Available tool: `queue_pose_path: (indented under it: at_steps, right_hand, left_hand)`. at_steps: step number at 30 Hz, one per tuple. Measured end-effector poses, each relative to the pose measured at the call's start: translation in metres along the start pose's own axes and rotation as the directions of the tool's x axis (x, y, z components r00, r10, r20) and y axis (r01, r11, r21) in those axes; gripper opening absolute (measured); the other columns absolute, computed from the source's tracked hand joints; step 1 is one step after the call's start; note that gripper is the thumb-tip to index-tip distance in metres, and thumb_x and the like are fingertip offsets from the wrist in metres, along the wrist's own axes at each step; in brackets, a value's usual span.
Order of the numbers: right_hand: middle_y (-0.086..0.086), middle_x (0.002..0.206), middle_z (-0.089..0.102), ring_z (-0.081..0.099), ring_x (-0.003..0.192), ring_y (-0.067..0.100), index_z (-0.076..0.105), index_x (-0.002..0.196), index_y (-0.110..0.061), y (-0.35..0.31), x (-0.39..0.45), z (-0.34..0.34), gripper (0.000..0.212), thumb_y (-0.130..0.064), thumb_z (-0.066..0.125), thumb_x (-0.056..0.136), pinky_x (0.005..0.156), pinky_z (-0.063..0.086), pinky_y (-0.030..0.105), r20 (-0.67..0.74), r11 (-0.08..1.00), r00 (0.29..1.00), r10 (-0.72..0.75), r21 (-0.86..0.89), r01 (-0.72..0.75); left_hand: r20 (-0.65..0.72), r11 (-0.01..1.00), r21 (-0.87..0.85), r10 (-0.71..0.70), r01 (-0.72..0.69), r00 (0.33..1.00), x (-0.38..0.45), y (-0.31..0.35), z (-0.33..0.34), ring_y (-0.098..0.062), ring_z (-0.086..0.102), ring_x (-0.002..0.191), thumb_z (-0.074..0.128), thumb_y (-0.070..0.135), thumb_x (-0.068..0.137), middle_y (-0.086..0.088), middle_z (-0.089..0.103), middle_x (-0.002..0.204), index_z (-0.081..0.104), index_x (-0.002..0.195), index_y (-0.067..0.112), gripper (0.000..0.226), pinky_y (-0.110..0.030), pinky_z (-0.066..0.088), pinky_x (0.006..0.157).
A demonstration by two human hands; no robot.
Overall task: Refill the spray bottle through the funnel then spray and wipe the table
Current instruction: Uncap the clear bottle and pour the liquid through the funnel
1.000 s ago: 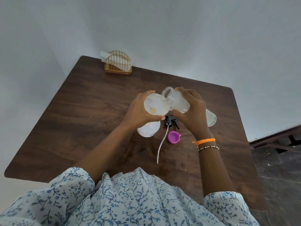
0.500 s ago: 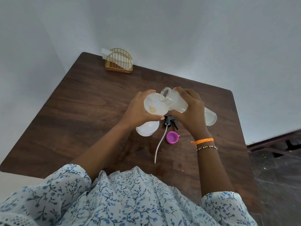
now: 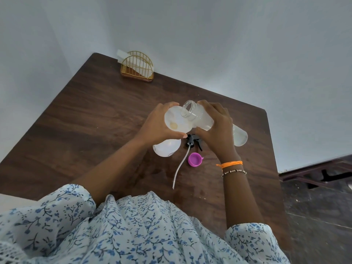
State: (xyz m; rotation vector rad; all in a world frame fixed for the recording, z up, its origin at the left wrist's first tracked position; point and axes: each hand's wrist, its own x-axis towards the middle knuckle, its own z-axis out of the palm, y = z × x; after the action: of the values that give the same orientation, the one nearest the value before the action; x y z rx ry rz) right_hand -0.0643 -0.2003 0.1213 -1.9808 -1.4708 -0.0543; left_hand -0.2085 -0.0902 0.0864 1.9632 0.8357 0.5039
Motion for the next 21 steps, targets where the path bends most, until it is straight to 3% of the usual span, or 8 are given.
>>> queue_pose_path:
  at_steps: [8, 17, 21]
  right_hand:
    - [0.002, 0.113, 0.062, 0.054, 0.099, 0.025, 0.060, 0.120, -0.018, -0.0021, 0.0030, -0.0013, 0.066, -0.037, 0.079, 0.059, 0.086, 0.045, 0.050, 0.013, 1.000, 1.000, -0.003, -0.005, 0.003]
    - [0.001, 0.112, 0.062, 0.052, 0.098, 0.024, 0.061, 0.119, -0.018, -0.0037, 0.0030, -0.0008, 0.064, -0.029, 0.082, 0.059, 0.084, 0.043, 0.046, 0.020, 0.999, 1.000, -0.013, -0.036, 0.013]
    - [0.001, 0.109, 0.062, 0.052, 0.096, 0.025, 0.062, 0.117, -0.019, -0.0062, 0.0036, -0.0021, 0.062, -0.035, 0.076, 0.058, 0.082, 0.038, 0.042, 0.030, 0.999, 0.999, -0.017, -0.039, 0.018]
  left_hand:
    - [-0.003, 1.000, -0.005, 0.010, -0.010, 1.000, -0.0001, 0.0003, -0.0005, -0.009, 0.041, 0.107, 0.086, 0.036, 0.058, -0.001, 0.045, 0.130, 0.040, 0.133, 0.028, 0.088, -0.025, 0.036, 0.083]
    - [-0.010, 1.000, -0.002, 0.017, -0.017, 1.000, 0.0027, -0.0018, 0.0009, -0.012, 0.045, 0.108, 0.086, 0.039, 0.056, 0.000, 0.046, 0.126, 0.041, 0.130, 0.029, 0.087, -0.026, 0.038, 0.084]
    - [-0.017, 1.000, 0.009, 0.020, -0.020, 1.000, 0.0027, -0.0023, 0.0015, -0.009, 0.042, 0.106, 0.086, 0.039, 0.057, 0.000, 0.046, 0.127, 0.041, 0.131, 0.028, 0.087, -0.025, 0.036, 0.083]
